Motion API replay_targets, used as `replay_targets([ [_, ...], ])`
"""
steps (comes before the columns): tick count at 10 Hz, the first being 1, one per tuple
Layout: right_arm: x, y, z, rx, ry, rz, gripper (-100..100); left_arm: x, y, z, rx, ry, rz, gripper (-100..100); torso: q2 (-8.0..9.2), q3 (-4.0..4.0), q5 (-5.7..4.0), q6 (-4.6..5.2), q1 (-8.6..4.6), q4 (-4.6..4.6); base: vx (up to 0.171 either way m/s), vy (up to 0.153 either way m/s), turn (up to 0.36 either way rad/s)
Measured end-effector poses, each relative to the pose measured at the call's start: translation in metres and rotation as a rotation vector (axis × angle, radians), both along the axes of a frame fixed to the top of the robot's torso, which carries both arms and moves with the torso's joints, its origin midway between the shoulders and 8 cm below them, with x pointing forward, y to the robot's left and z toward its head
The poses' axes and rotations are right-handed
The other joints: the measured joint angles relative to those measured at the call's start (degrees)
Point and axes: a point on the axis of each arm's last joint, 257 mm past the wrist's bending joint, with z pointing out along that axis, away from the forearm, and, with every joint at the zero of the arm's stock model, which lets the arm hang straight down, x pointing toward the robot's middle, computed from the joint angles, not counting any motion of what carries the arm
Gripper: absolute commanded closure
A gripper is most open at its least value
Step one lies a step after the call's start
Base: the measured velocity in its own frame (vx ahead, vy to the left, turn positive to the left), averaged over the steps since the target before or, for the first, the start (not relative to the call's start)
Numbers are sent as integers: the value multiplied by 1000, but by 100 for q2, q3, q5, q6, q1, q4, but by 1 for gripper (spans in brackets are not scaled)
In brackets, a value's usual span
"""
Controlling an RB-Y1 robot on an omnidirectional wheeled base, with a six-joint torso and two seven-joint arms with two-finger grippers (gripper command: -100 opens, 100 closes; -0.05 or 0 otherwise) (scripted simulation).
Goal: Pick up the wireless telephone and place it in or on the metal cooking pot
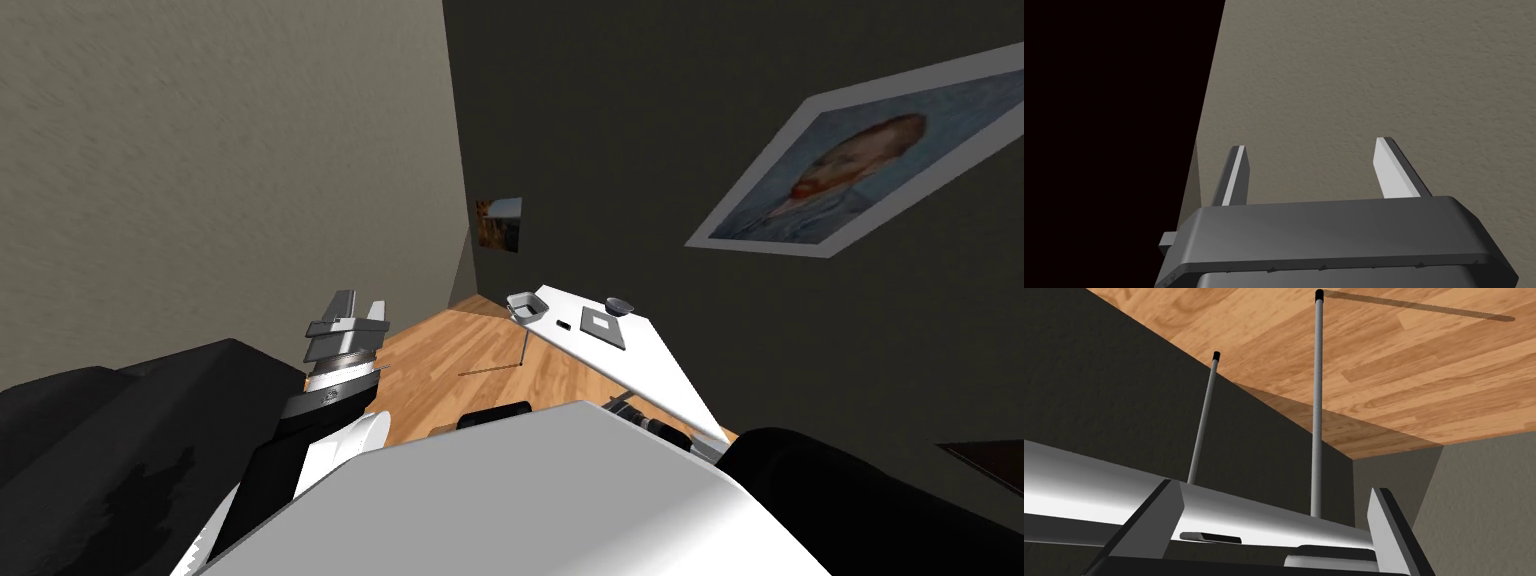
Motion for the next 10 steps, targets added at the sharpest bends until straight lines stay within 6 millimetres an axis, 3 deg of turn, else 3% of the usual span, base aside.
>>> replay_targets([
  [6,-50,-63,-5,-139,156,94,-100,0,0,0,0,0,0,0,-12,-6,-1,-5,1,-2,67,40,129],
  [10,-87,-108,4,-220,266,151,-100,0,0,0,0,0,0,0,-20,-11,-2,-4,-5,-4,118,39,209],
])
